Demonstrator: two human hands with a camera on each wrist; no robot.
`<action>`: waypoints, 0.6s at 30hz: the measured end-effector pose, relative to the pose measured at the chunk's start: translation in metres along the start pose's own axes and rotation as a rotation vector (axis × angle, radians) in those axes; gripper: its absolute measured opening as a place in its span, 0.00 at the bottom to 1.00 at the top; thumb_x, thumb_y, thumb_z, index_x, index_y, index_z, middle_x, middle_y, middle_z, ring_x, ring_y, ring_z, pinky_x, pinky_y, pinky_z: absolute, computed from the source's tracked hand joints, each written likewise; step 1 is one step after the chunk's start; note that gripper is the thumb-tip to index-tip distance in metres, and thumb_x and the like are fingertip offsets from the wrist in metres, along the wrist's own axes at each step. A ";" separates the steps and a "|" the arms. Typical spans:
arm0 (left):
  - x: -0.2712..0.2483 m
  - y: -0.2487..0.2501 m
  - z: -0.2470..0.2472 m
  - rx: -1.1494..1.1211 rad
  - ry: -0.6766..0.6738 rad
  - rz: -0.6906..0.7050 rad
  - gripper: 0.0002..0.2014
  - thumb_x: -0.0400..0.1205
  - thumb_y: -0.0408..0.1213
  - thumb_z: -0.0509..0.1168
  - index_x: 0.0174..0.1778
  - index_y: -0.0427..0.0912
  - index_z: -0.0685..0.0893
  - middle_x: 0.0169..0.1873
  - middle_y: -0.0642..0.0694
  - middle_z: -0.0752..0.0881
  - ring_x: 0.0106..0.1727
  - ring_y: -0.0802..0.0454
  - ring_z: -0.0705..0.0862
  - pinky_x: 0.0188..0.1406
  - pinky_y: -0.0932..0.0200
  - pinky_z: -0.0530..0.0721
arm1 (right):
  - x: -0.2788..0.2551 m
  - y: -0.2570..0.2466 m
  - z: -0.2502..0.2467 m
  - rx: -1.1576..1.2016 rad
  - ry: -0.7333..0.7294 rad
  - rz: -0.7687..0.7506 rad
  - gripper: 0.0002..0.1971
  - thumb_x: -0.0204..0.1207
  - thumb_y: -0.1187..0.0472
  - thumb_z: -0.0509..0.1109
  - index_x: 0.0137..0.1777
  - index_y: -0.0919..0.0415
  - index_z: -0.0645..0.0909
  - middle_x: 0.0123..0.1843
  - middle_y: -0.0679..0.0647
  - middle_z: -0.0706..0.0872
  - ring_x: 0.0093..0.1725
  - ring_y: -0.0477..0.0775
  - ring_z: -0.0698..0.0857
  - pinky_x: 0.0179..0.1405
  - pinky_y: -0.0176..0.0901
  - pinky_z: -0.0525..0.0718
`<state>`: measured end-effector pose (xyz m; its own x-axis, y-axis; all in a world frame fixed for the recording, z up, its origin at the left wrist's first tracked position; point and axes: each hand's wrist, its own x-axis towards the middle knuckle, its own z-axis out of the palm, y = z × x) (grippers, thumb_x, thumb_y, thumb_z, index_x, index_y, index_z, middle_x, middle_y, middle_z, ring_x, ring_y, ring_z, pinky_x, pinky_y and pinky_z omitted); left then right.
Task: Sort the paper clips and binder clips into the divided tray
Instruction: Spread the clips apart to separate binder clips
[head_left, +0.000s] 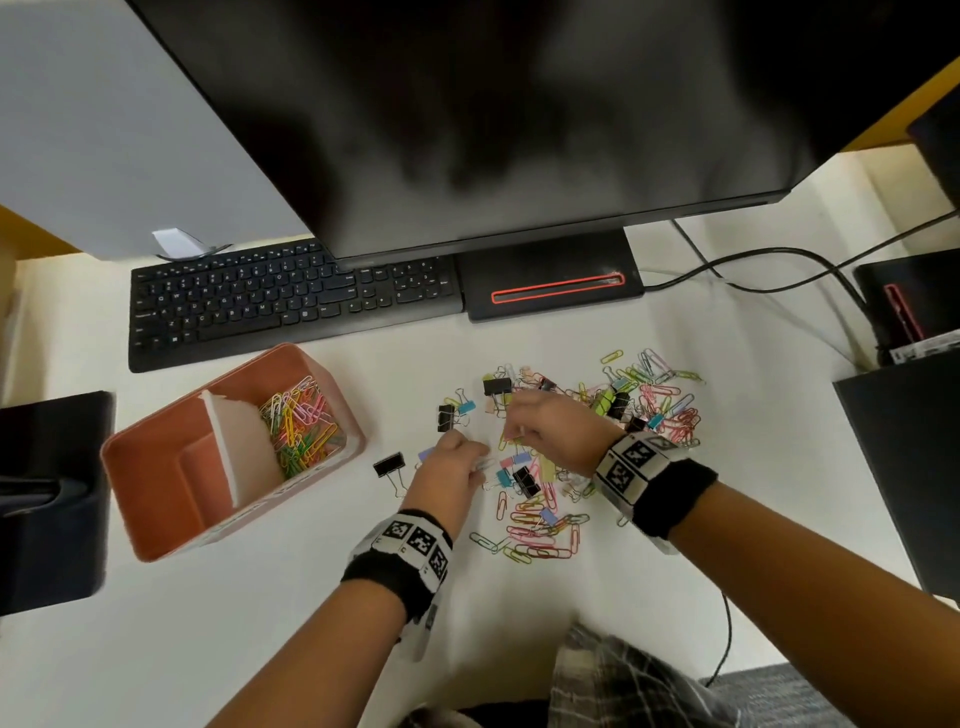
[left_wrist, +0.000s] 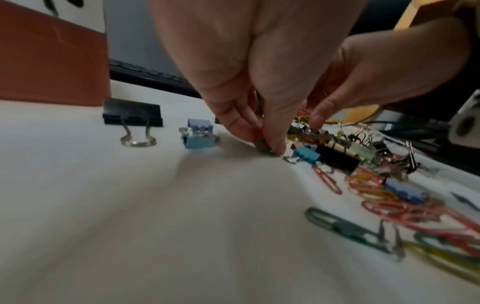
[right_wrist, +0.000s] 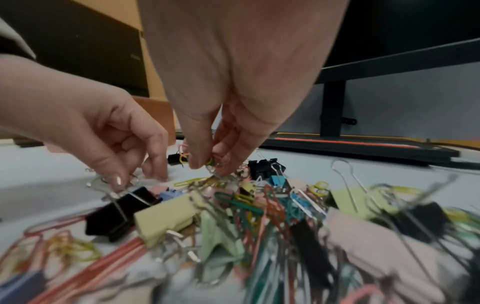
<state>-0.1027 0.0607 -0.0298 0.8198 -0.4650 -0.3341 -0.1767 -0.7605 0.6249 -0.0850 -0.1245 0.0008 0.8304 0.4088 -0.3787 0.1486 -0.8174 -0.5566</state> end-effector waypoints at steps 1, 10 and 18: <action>0.001 0.000 0.001 0.024 -0.011 -0.005 0.14 0.80 0.29 0.62 0.61 0.39 0.81 0.54 0.43 0.78 0.51 0.50 0.79 0.50 0.70 0.68 | 0.006 0.001 0.000 -0.033 -0.044 -0.004 0.10 0.77 0.71 0.63 0.54 0.62 0.83 0.56 0.54 0.81 0.52 0.48 0.78 0.50 0.30 0.67; 0.008 -0.003 0.001 0.185 -0.044 -0.017 0.06 0.81 0.28 0.59 0.48 0.41 0.79 0.44 0.46 0.76 0.47 0.47 0.79 0.47 0.57 0.78 | 0.022 0.016 0.002 -0.218 -0.141 -0.058 0.18 0.76 0.75 0.63 0.61 0.59 0.80 0.56 0.55 0.82 0.58 0.55 0.79 0.52 0.38 0.72; 0.004 -0.001 -0.001 0.167 -0.078 0.040 0.10 0.79 0.22 0.57 0.48 0.39 0.79 0.44 0.49 0.71 0.43 0.52 0.74 0.41 0.67 0.69 | 0.015 0.015 0.016 -0.323 -0.084 -0.030 0.10 0.78 0.69 0.63 0.55 0.61 0.83 0.57 0.56 0.79 0.57 0.55 0.79 0.53 0.43 0.79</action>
<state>-0.0991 0.0601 -0.0306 0.7666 -0.5252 -0.3696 -0.3014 -0.8024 0.5151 -0.0790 -0.1244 -0.0247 0.7777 0.4559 -0.4328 0.3460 -0.8853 -0.3106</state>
